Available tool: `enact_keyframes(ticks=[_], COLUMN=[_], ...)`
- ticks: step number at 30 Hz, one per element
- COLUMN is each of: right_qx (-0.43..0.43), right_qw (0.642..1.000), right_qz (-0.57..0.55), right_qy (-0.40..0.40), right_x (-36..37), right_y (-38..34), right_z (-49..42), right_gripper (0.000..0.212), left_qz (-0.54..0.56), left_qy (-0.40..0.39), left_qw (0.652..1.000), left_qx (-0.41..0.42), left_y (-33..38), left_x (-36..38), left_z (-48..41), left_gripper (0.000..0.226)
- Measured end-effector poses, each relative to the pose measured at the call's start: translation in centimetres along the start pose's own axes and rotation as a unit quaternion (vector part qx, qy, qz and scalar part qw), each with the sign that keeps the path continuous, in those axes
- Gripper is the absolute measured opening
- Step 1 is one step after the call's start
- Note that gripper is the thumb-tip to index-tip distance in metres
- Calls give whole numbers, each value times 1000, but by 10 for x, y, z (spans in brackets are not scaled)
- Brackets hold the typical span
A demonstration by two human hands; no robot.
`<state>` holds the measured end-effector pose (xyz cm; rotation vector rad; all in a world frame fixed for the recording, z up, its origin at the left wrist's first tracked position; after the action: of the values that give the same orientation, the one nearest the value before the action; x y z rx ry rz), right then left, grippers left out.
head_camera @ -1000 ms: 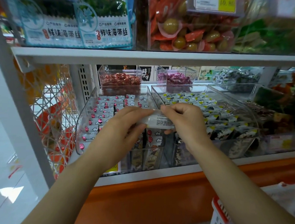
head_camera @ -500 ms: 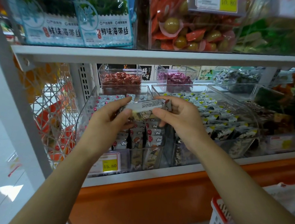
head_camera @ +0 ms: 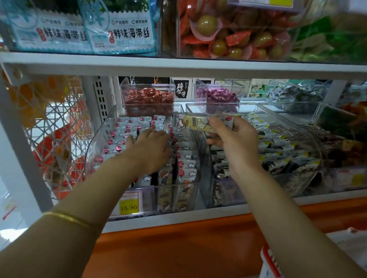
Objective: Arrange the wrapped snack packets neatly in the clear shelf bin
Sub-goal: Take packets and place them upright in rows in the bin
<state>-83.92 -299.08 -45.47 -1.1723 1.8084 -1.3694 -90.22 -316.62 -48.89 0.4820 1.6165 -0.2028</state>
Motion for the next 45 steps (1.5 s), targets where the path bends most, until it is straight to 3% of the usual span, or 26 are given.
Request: enact_keyframes(ticks=[2, 6, 12, 17, 20, 26, 29, 32, 38, 43, 45], right_qx=[2, 0, -75, -192, -217, -210, -181, -142, -138, -164, -170], right_qw=[1000, 1000, 992, 952, 906, 769, 708, 657, 711, 771, 779], right_qz=[5, 10, 97, 222, 325, 531, 580, 614, 579, 537, 534], right_qy=[0, -6, -28, -87, -164, -286, -360, -413, -375, -301, -281], right_x=[0, -2, 10, 56, 98, 160, 169, 172, 171, 171, 175], right_y=[1, 3, -14, -37, -32, 0, 16, 32, 19, 9, 9], right_z=[-1, -2, -4, -5, -12, -17, -12, -8, -27, -46, -53], right_gripper=[25, 29, 30, 25, 34, 39, 13, 28, 39, 30, 25], left_qz=[-71, -139, -66, -4, 5, 11, 33, 22, 23, 28, 29], left_qy=[-59, -102, -34, 28, 30, 45, 44, 38, 30, 30, 29], left_qw=[996, 985, 997, 999, 999, 998, 997, 998, 999, 999, 999], left_qx=[2, 12, 4, 24, 24, 49, 56, 41, 21, 11, 6], left_y=[-1, -4, -4, -3, -7, -9, -12, -20, -27, -29, -30], left_x=[18, 29, 10, 4, 2, -6, -9, -12, -7, -9, -10], left_z=[-11, -15, 10, 30, 32, 34, 35, 36, 37, 37, 38], left_gripper=[51, 50, 42, 36, 34, 38, 46, 44, 52, 52, 50])
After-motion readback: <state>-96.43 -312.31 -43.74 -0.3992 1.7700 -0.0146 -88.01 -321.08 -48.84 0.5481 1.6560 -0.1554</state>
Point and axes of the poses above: each hand's wrist, its own z-axis away from the middle knuckle, its own x-axis out of the palm, y = z × x, the point moved 10 cm from there along -z, towards the middle knuckle, and after that the axes turned 2 degrees about x, right-handed, at the moved point
